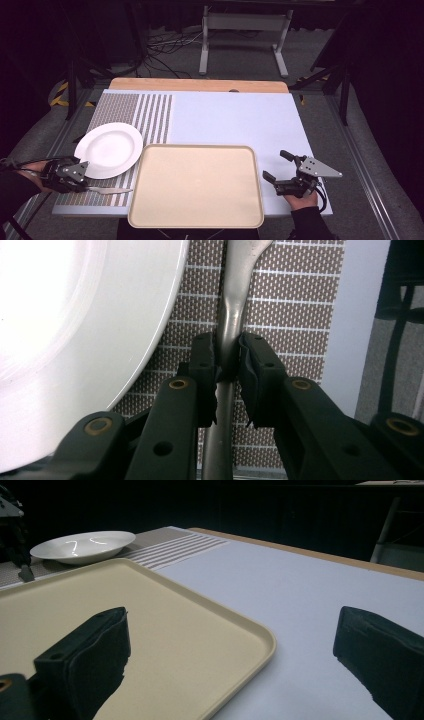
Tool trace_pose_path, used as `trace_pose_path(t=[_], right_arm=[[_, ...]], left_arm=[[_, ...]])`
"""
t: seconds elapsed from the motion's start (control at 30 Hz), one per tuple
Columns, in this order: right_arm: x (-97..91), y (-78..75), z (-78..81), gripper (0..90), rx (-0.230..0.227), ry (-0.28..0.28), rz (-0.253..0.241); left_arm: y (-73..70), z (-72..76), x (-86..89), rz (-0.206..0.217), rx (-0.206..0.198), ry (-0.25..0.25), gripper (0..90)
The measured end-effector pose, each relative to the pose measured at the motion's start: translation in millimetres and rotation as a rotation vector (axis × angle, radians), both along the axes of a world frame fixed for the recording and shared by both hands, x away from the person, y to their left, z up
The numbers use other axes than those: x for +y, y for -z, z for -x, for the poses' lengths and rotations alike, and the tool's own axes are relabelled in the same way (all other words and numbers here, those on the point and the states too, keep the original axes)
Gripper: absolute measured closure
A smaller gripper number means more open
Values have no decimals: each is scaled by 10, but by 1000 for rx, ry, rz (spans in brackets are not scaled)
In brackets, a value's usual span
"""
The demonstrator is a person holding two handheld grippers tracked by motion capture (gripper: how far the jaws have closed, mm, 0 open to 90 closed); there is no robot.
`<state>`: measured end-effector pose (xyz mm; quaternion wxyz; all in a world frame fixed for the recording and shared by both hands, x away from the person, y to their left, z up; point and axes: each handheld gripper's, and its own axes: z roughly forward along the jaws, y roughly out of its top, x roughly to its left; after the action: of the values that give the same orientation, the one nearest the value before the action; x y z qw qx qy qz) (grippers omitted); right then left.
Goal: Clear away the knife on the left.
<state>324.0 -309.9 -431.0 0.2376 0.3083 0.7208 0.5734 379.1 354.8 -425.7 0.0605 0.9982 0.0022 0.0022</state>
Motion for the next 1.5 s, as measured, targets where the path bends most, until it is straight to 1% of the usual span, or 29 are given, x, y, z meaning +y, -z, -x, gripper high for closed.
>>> trace_pose_path(t=[0.03, 0.07, 0.13, 0.2, 0.23, 0.37, 0.4, 0.43, 0.5, 0.57, 0.67, 0.7, 0.8, 0.97, 1.03, 1.17, 1.23, 1.27, 1.3, 1.33, 1.37, 1.4, 1.43, 1.47, 1.5], right_arm=[[-4, 0, 1, 25, -1, 2, -3], [-7, 0, 0, 25, -3, 3, -6], [-14, 0, -2, 25, -7, 1, -8], [-17, 0, 0, 25, -4, 2, -7], [-18, 0, 1, 25, -3, 2, -8], [-30, 5, 2, 25, -4, 2, -17], [-35, 4, 1, 25, -2, 2, -20], [-40, 4, 3, 25, 0, 4, -29], [-44, 1, 5, 25, -4, 6, -30], [-44, 0, 5, 25, -3, 7, -31], [-38, 0, 7, 25, -1, 9, -27], [-37, 1, 6, 25, -1, 9, -27], [-37, 3, 4, 25, -1, 7, -25], [-42, 5, 0, 25, -1, 6, -30], [-42, 7, -3, 25, 0, 6, -29], [-41, 5, -2, 25, -1, 6, -31], [-42, 5, -2, 25, -1, 6, -32], [-39, 5, -1, 25, 0, 5, -32], [-39, 5, -1, 25, 0, 5, -32], [-40, 4, -1, 25, 0, 6, -32], [-40, 4, -1, 25, 0, 6, -33], [-42, 5, -1, 25, 0, 5, -33], [-42, 7, -4, 25, 0, 6, -34], [-41, 7, -3, 25, 4, 7, -35], [-41, 7, -4, 25, 3, 7, -34]], left_arm=[[0, 0, 0, 0, 0, 0, 782], [-3, -10, -2, -5, -1, 13, 793], [-5, -34, -13, -13, 11, 18, 794], [-7, -28, -10, -17, 12, 12, 795], [-2, -33, -11, -9, 13, 17, 795], [-7, -29, -10, -16, 12, 14, 795], [-5, -30, -19, -12, 9, 20, 795], [-4, -31, -23, -13, 10, 20, 795], [-6, -36, -24, -20, 14, 18, 795], [-6, -39, -20, -17, 16, 19, 795], [-8, -36, -16, -18, 16, 10, 795], [-5, -38, -15, -12, 16, 11, 795], [-1, -42, -1, -1, 23, -11, 795], [-2, -46, 4, 2, 30, -17, 796], [-4, -41, 1, 0, 21, -10, 796], [-18, -12, 3, -8, 5, -14, 797], [-30, -3, 9, -8, 2, -15, 797], [-62, 15, 15, -2, -11, -23, 798], [-62, 15, 15, -2, -11, -23, 798], [-83, 29, 16, 13, -3, -19, 798], [-105, 45, 8, 25, -11, -12, 798], [-133, 61, 2, 29, -11, -10, 798], [-164, 79, -8, 33, -21, -4, 798], [-193, 95, -15, 44, -23, -10, 798], [-254, 104, -19, 54, -38, -1, 798]])
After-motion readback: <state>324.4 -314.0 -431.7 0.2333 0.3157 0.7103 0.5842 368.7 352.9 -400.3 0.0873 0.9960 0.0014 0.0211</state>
